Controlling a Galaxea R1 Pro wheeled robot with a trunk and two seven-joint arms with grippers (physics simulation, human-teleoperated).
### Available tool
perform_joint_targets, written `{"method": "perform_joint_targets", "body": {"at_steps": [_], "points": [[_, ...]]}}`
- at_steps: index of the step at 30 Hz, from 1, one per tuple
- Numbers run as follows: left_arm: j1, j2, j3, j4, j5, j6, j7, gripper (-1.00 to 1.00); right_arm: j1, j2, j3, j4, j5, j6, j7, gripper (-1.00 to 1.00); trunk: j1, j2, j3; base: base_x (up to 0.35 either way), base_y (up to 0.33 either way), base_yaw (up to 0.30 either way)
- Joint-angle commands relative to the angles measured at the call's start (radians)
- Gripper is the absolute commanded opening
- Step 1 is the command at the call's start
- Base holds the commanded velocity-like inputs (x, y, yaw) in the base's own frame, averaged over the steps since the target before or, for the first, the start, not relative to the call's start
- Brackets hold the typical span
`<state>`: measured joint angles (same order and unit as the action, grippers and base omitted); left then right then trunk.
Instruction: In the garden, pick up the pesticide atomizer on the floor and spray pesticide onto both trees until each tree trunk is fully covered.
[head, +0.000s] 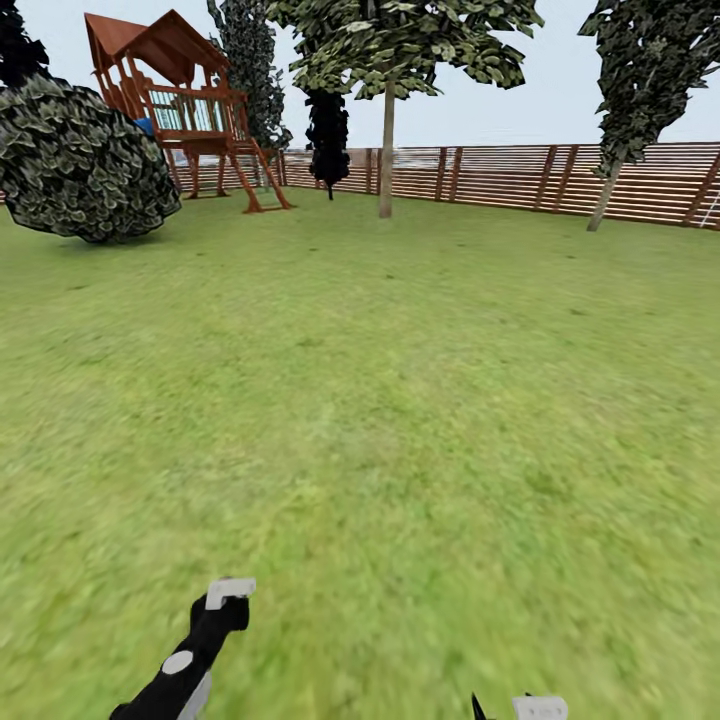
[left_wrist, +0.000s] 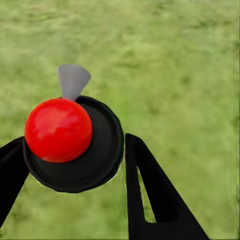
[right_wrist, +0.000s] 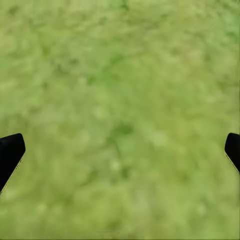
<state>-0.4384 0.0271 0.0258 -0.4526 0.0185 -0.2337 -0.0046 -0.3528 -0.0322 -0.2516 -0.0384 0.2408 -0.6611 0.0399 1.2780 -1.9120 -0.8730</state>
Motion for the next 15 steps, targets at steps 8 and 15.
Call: {"method": "perform_joint_targets", "body": {"at_steps": [8,15], "points": [[0.001,-0.015,0.001,-0.378,-0.001,0.056,-0.002,-1.0,0.0,0.0,0.0,0.0,0.001,0.0,-0.001,1.0,0.0,0.0,0.0,0.34,0.0,0.0],[0.001,-0.024,-0.008,-0.353,-0.011,0.059,-0.006,-1.0,0.0,-0.002,0.0,-0.001,0.002,0.0,-0.002,1.0,0.0,0.0,0.0,0.34,0.0,0.0]]}}
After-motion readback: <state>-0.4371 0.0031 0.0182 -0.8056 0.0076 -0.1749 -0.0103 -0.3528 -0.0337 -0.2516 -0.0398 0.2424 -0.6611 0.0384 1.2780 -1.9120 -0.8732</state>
